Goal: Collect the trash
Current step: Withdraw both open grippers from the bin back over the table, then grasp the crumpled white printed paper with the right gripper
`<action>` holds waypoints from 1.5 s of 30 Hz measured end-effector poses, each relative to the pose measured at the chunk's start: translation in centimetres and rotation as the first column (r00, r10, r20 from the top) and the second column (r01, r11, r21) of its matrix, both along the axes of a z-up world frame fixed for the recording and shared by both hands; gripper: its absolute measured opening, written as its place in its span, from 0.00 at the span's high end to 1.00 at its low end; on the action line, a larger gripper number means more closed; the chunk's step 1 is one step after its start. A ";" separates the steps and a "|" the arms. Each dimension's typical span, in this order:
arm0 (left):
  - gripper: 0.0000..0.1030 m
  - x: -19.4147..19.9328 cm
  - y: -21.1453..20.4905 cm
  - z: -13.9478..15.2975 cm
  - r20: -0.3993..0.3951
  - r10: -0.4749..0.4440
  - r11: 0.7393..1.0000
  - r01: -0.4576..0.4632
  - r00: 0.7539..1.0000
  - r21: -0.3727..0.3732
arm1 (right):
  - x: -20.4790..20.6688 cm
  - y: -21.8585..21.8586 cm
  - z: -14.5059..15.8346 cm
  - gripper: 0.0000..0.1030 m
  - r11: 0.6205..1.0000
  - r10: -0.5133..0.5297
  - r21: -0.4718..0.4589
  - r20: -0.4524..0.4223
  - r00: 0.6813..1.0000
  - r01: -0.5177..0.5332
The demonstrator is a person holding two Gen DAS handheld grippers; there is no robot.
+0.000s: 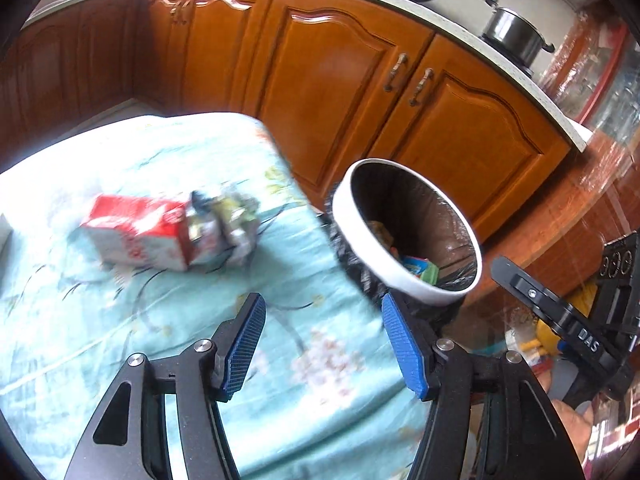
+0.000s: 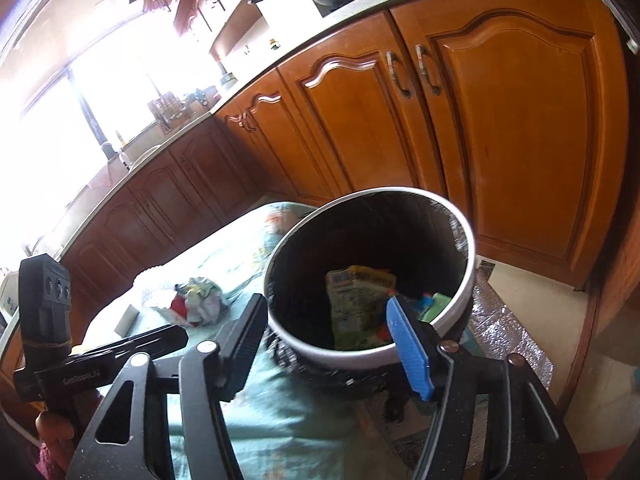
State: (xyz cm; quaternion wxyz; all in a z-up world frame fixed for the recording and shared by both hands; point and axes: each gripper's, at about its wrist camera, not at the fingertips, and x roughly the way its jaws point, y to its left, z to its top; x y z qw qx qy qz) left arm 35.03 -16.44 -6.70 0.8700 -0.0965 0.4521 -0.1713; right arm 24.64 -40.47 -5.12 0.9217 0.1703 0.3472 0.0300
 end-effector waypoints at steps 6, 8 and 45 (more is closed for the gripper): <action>0.41 -2.7 4.3 0.0 -0.014 0.092 0.996 -0.092 0.996 -0.001 | -0.5 3.6 -0.6 0.25 0.997 0.073 0.007 -0.008 0.997 -0.073; 0.40 -3.1 5.6 -0.1 -0.024 0.119 0.993 -0.119 0.993 0.001 | -0.7 4.8 -0.9 0.24 0.996 0.091 0.012 -0.016 0.996 -0.091; 0.29 5.4 13.3 -2.5 -0.029 0.054 0.990 -0.049 0.998 0.135 | 9.6 14.8 -3.4 0.31 0.950 0.306 -0.042 -0.084 0.948 -0.310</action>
